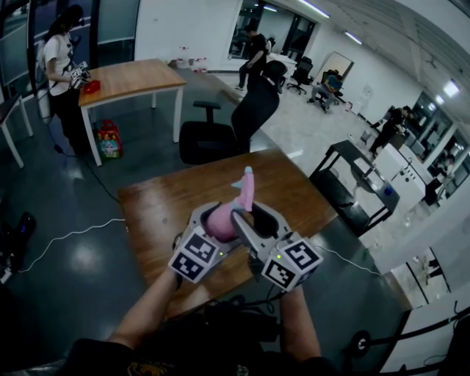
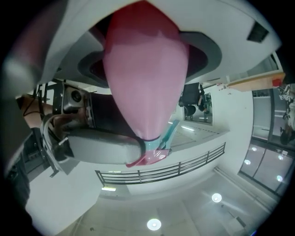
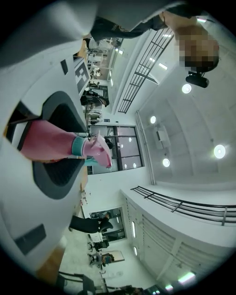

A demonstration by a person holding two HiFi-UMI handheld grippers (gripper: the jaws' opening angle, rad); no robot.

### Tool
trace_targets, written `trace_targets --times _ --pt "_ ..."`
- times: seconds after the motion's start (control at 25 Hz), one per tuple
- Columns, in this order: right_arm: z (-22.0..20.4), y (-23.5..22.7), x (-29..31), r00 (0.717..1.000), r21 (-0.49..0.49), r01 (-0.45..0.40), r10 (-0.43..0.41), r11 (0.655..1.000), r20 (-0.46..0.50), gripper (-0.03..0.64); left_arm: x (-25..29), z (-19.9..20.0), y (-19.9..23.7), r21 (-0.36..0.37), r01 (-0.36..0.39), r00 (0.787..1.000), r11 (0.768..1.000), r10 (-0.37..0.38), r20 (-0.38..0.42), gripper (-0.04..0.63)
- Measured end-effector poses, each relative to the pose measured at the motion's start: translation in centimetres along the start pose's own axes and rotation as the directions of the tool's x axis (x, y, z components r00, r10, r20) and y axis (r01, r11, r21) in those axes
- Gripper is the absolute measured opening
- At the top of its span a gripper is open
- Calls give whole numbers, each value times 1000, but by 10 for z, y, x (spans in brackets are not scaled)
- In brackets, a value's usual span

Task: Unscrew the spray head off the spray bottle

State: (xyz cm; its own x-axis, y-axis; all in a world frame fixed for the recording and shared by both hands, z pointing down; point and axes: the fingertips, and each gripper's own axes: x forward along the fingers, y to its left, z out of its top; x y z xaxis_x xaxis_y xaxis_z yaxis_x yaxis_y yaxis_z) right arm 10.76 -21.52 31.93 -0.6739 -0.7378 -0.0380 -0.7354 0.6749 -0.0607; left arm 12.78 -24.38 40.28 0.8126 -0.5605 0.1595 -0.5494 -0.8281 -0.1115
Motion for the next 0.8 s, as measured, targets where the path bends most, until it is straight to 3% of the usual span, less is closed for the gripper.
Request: trace_targets --times 0.36,0.6,0.8 --pt "-4 -8 0 999 82 50 -51 995 9 144 3 -7 -2 22 -18 1000 1000 19 -23 446" --pt "2 1 -8 999 87 -52 51 995 9 138 -3 1 -16 35 103 995 994 -103 2 446" --pt "5 11 -14 988 73 -154 154 985 6 137 -11 4 -29 34 239 971 971 -239 20 446"
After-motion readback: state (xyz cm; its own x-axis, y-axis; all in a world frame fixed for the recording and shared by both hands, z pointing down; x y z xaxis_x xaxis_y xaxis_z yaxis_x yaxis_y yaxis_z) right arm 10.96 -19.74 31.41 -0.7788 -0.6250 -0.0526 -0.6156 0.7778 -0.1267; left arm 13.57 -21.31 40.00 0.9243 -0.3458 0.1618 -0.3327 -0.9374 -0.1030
